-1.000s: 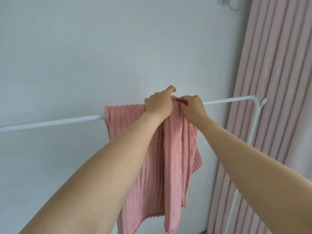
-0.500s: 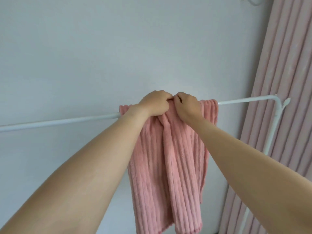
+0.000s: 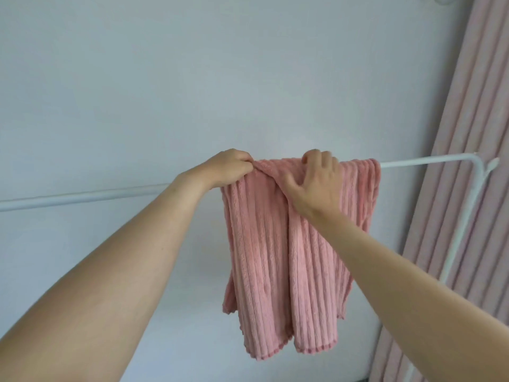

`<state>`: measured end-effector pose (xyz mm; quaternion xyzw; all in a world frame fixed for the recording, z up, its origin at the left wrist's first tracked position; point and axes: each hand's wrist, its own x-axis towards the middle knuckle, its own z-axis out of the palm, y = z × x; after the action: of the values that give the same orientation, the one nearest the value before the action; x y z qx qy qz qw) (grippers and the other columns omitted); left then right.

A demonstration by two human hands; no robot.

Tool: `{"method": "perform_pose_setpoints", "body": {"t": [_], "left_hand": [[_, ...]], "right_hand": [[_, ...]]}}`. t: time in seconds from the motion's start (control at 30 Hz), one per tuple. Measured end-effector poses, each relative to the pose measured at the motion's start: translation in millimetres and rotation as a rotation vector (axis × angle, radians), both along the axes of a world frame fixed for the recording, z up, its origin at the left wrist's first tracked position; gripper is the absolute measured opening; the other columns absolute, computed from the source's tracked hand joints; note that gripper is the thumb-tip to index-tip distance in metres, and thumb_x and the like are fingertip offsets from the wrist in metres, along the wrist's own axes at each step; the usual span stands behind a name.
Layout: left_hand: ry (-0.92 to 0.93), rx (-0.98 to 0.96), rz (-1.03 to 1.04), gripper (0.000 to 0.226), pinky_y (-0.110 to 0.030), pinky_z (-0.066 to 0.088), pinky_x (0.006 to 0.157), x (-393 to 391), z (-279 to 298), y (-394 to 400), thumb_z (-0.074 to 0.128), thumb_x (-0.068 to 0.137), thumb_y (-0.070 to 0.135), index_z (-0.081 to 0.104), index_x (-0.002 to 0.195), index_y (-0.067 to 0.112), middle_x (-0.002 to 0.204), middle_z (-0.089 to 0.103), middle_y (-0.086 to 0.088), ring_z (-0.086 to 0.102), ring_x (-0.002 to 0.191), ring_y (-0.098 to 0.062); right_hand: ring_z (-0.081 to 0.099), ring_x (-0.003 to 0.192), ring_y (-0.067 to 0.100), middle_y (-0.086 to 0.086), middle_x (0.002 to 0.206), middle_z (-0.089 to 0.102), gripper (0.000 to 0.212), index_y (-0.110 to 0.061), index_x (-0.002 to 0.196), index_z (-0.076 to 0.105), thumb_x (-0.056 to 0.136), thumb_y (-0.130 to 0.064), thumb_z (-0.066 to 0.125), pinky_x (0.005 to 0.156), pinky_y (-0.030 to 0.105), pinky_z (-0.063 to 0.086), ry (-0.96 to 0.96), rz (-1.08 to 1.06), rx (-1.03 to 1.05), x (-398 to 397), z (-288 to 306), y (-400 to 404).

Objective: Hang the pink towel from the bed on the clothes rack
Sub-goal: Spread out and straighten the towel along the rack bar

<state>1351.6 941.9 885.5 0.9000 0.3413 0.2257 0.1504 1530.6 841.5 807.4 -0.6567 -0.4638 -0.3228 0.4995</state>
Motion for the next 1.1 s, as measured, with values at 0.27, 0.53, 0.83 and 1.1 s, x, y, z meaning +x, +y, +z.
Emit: {"method": "perform_pose_setpoints", "body": {"t": [0.27,0.53,0.83,1.1], "left_hand": [[-0.193,-0.123,-0.076,0.057,-0.032,0.052,0.092,-14.4,-8.7,-1.4,0.069,0.083,0.032,0.053,0.137,0.036,0.118,0.066,0.006,0.064,0.109,-0.013],[-0.316,0.184,-0.048,0.021,-0.035,0.049,0.071,-33.9,-2.2,-13.6,0.052,0.088,0.017,0.057,0.068,0.02,0.09,0.073,-0.015,0.065,0.085,-0.031],[-0.415,0.211,-0.01,0.032,-0.036,0.052,0.094,-99.4,-3.6,5.9,0.052,0.084,0.011,0.075,0.102,0.022,0.101,0.074,0.003,0.067,0.099,-0.02],[-0.108,0.445,0.011,0.048,-0.04,0.051,0.092,-135.6,-26.4,2.6,0.04,0.086,0.015,0.065,0.122,0.035,0.118,0.071,0.006,0.064,0.107,-0.024]], "right_hand": [[0.061,0.079,0.024,0.0,0.086,0.061,0.037,-0.028,0.07,0.065,0.088,-0.006,0.041,0.064,0.032,0.042,0.043,0.038,-0.159,-50.5,35.3,-16.7],[0.059,0.058,0.003,-0.007,0.062,0.066,0.028,-0.017,0.069,0.069,0.094,-0.019,0.057,0.055,0.023,0.047,0.321,0.611,0.01,-142.5,43.8,-18.6],[0.053,0.081,0.025,0.003,0.077,0.058,0.037,-0.009,0.074,0.057,0.096,-0.023,0.03,0.066,0.033,0.039,0.284,0.116,-0.332,-59.1,23.8,14.0],[0.047,0.121,0.039,0.026,0.121,0.06,0.052,0.006,0.109,0.063,0.105,-0.029,0.024,0.105,0.047,0.038,0.264,-0.114,-0.372,-34.8,20.0,12.8]]}}
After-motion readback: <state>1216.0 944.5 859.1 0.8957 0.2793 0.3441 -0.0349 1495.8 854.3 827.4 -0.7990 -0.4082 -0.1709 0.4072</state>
